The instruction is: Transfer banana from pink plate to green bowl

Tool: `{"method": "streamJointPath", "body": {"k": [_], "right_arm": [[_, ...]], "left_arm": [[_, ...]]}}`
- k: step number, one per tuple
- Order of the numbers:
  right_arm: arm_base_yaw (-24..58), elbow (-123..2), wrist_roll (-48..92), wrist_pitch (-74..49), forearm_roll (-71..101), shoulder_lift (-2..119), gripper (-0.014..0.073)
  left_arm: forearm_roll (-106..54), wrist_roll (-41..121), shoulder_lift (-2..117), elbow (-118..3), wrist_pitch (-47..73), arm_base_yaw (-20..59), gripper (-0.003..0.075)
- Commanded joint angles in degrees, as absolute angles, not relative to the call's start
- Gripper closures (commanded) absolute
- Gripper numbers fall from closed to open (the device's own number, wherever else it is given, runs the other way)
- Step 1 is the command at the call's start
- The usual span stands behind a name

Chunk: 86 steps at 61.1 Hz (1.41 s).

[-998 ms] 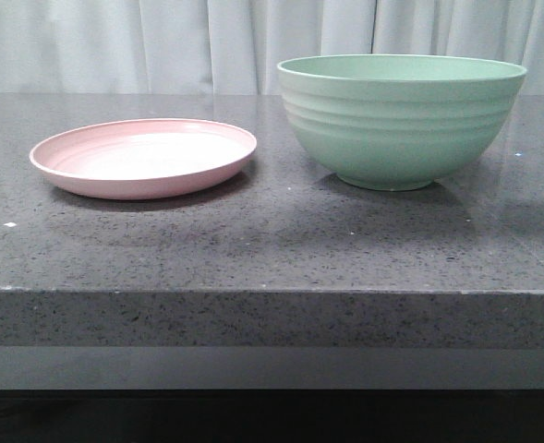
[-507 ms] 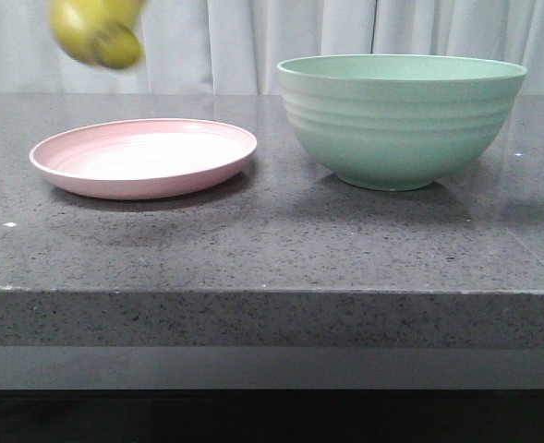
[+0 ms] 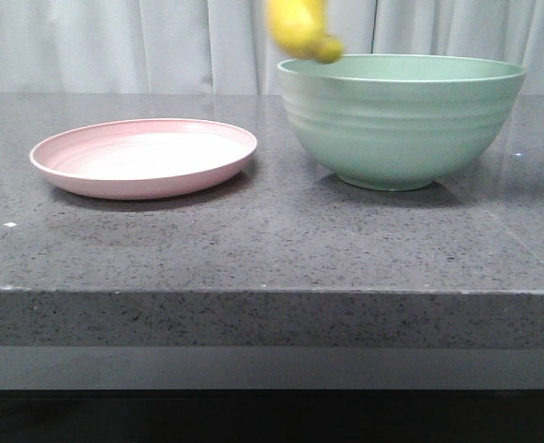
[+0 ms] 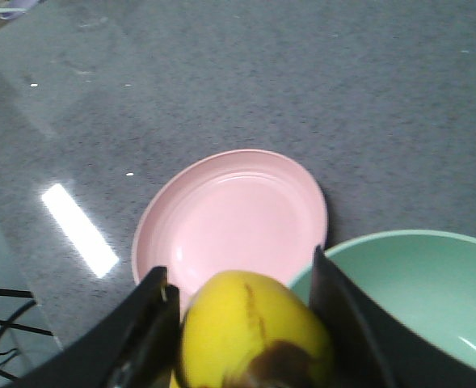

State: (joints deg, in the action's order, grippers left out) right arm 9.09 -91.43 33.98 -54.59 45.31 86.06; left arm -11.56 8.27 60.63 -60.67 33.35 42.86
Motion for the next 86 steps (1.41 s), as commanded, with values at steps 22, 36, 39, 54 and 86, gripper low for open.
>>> {"method": "streamJointPath", "body": {"k": [22,36,39,54,86], "right_arm": [[6.3,-111.8,15.7,-62.7,21.7,91.2,0.036],[6.3,-124.0,14.1,-73.8,21.7,101.4,0.036],[6.3,-125.8,13.6,-75.2,21.8,103.3,0.036],[6.3,-128.7,13.2,-76.6,22.2,109.5,0.0358],[6.3,-128.7,13.2,-76.2,22.3,108.8,0.0111]], "left_arm": [[-12.7,8.3,59.5,-62.3,28.9,43.3,0.008],[-12.7,8.3,59.5,-62.3,28.9,43.3,0.008],[-12.7,8.3,59.5,-62.3,28.9,43.3,0.008],[-12.7,8.3,59.5,-62.3,28.9,43.3,0.008],[-12.7,8.3,59.5,-62.3,28.9,43.3,0.008]]}}
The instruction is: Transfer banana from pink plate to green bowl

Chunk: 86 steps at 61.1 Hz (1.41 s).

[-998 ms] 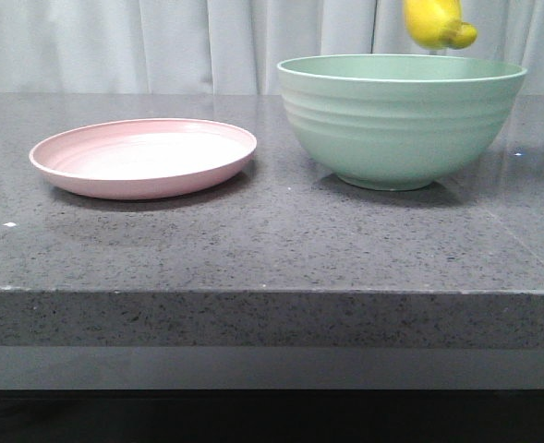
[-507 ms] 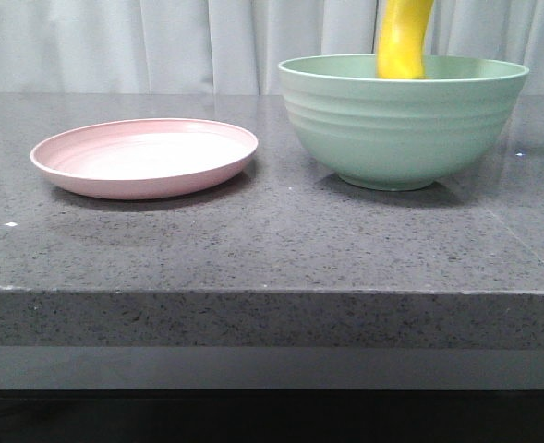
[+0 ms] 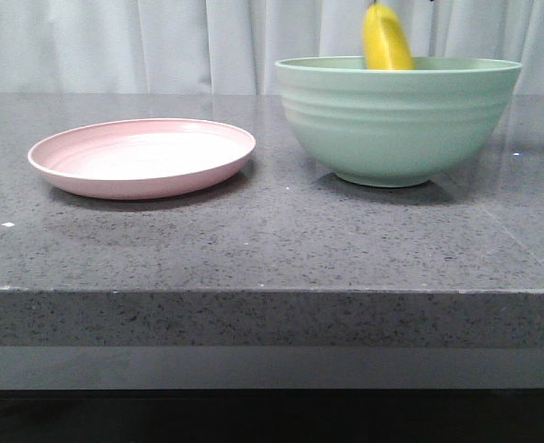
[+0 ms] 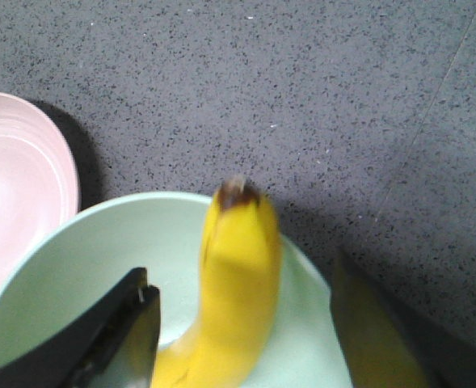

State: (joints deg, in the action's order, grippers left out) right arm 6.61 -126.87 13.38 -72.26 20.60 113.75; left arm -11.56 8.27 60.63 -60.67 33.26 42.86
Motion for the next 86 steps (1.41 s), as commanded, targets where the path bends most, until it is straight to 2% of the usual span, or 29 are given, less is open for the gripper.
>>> {"method": "streamJointPath", "body": {"k": [1,20,37,63,73,86], "right_arm": [[6.3,-128.7,13.2,-76.2,22.3,108.4,0.0111],[8.6,-123.6,13.3,-74.0,24.0,97.6,0.0129],[15.5,-100.6,14.6,-58.2,23.9,78.5,0.0129],[15.6,-61.5,17.0,-38.3,23.9,49.8,0.0129],[15.6,-53.0,17.0,-36.6,23.6,42.9,0.0129],[15.6,-50.4,17.0,-37.5,23.1,39.7,0.0129]], "left_arm": [[-12.7,8.3,59.5,-62.3,28.9,43.3,0.008],[-12.7,8.3,59.5,-62.3,28.9,43.3,0.008],[-12.7,8.3,59.5,-62.3,28.9,43.3,0.008],[-12.7,8.3,59.5,-62.3,28.9,43.3,0.008],[-12.7,8.3,59.5,-62.3,28.9,43.3,0.008],[-12.7,8.3,59.5,-62.3,28.9,43.3,0.008]]}}
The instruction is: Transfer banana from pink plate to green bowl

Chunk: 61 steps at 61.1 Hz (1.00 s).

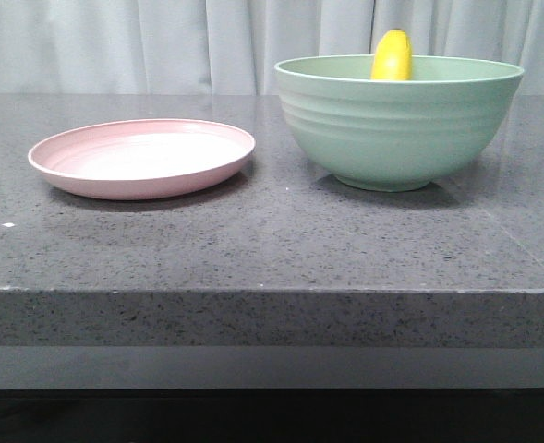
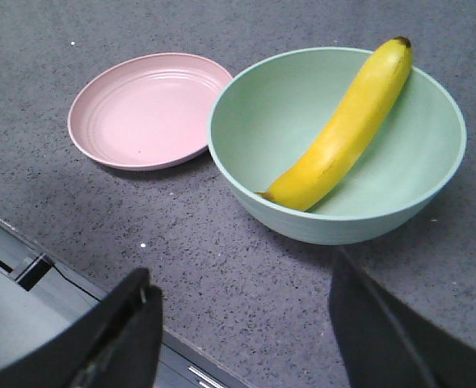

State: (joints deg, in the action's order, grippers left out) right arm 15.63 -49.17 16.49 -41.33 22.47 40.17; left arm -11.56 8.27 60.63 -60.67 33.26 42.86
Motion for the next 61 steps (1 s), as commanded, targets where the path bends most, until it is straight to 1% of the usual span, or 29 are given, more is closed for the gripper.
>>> {"method": "streamJointPath", "body": {"k": [1,28,32,36,38,43,45,47,54,55,61], "right_arm": [[15.6,-50.4,17.0,-37.5,23.1,39.7,0.0129],[15.6,-50.4,17.0,-37.5,23.1,39.7,0.0132],[15.6,-50.4,17.0,-37.5,23.1,39.7,0.0176],[15.6,-50.4,17.0,-37.5,23.1,39.7,0.026],[15.6,-50.4,17.0,-37.5,23.1,39.7,0.032],[15.6,-50.4,17.0,-37.5,23.1,39.7,0.0442],[15.6,-50.4,17.0,-37.5,23.1,39.7,0.048],[15.6,-50.4,17.0,-37.6,23.1,39.7,0.0543],[15.6,-50.4,17.0,-37.7,23.1,39.7,0.067],[15.6,-50.4,17.0,-37.7,23.1,39.7,0.0665],[15.6,-50.4,17.0,-37.7,23.1,39.7,0.0662]], "left_arm": [[-12.7,8.3,59.5,-62.3,28.9,43.3,0.008],[-12.7,8.3,59.5,-62.3,28.4,43.3,0.008],[-12.7,8.3,59.5,-62.3,28.1,43.3,0.008],[-12.7,8.3,59.5,-62.3,28.0,43.3,0.0087],[-12.7,8.3,59.5,-62.3,28.0,43.3,0.0104],[-12.7,8.3,59.5,-62.3,28.0,43.3,0.0182],[-12.7,8.3,59.5,-62.3,28.0,43.3,0.0232],[-12.7,8.3,59.5,-62.3,28.0,43.3,0.0302],[-12.7,8.3,59.5,-62.3,28.0,43.3,0.052],[-12.7,8.3,59.5,-62.3,28.0,43.3,0.0555],[-12.7,8.3,59.5,-62.3,28.0,43.3,0.0697]]}}
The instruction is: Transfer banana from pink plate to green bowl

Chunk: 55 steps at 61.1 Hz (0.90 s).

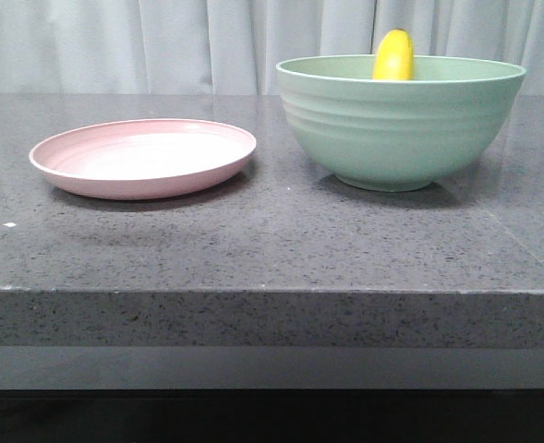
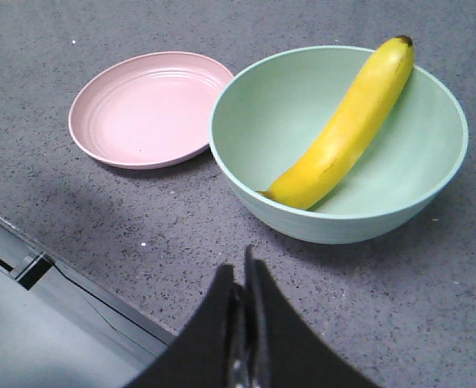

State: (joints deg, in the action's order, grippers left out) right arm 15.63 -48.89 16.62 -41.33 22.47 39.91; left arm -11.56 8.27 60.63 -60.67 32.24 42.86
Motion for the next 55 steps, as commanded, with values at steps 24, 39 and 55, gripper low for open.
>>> {"method": "streamJointPath", "body": {"k": [24,39,55], "right_arm": [[15.6,-50.4,17.0,-38.2,23.1,39.7,0.0662],[15.6,-50.4,17.0,-38.3,23.1,39.7,0.0662],[15.6,-50.4,17.0,-38.3,23.1,39.7,0.0662]], "left_arm": [[-12.8,8.3,59.4,-62.0,27.8,43.6,0.0741],[-14.8,8.1,53.1,-51.9,17.6,39.5,0.0741],[-19.1,8.1,34.6,-31.4,6.2,22.8,0.0741]]}}
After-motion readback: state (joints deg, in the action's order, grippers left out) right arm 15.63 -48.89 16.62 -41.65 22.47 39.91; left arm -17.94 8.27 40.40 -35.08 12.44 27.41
